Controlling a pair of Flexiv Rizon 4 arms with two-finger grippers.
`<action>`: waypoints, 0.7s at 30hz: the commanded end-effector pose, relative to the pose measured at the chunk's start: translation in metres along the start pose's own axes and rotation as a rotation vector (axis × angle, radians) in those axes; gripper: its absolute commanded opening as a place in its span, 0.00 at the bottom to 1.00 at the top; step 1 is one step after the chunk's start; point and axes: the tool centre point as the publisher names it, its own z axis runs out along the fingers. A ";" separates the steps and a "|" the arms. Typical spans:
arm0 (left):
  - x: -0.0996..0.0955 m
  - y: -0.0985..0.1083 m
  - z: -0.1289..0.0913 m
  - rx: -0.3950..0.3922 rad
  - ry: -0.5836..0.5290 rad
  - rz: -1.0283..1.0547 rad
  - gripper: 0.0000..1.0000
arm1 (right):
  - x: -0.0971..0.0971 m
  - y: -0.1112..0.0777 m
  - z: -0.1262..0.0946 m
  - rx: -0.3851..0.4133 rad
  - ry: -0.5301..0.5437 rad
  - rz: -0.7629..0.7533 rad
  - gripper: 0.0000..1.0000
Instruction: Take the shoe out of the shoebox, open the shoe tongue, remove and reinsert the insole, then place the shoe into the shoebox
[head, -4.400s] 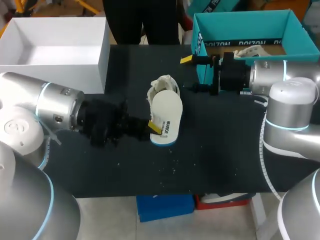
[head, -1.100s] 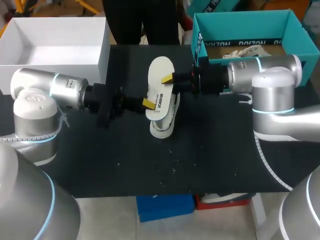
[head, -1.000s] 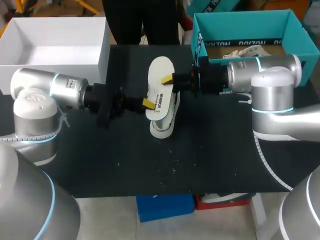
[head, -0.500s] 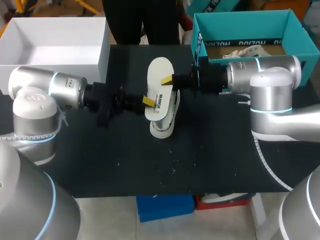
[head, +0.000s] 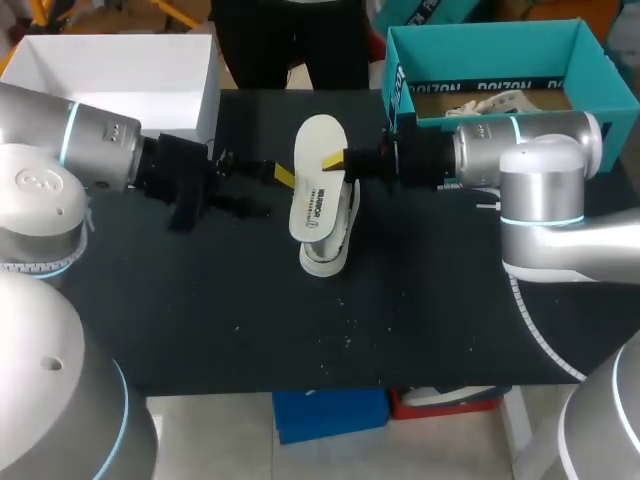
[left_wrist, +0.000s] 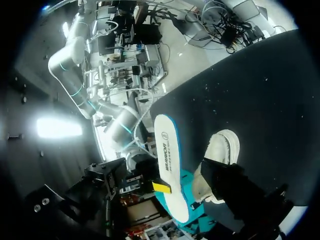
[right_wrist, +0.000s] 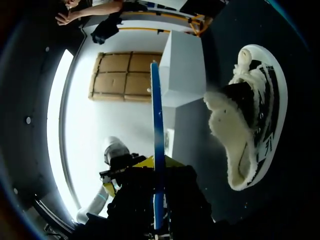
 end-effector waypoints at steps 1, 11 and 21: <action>-0.030 0.001 -0.005 -0.038 0.565 -0.007 1.00 | 0.000 -0.001 0.002 -0.004 -0.001 0.000 0.00; -0.059 0.008 -0.011 -0.105 0.777 0.041 1.00 | 0.000 -0.001 0.002 -0.004 -0.001 0.000 0.00; -0.059 0.008 -0.011 -0.105 0.777 0.041 1.00 | 0.000 -0.001 0.002 -0.004 -0.001 0.000 0.00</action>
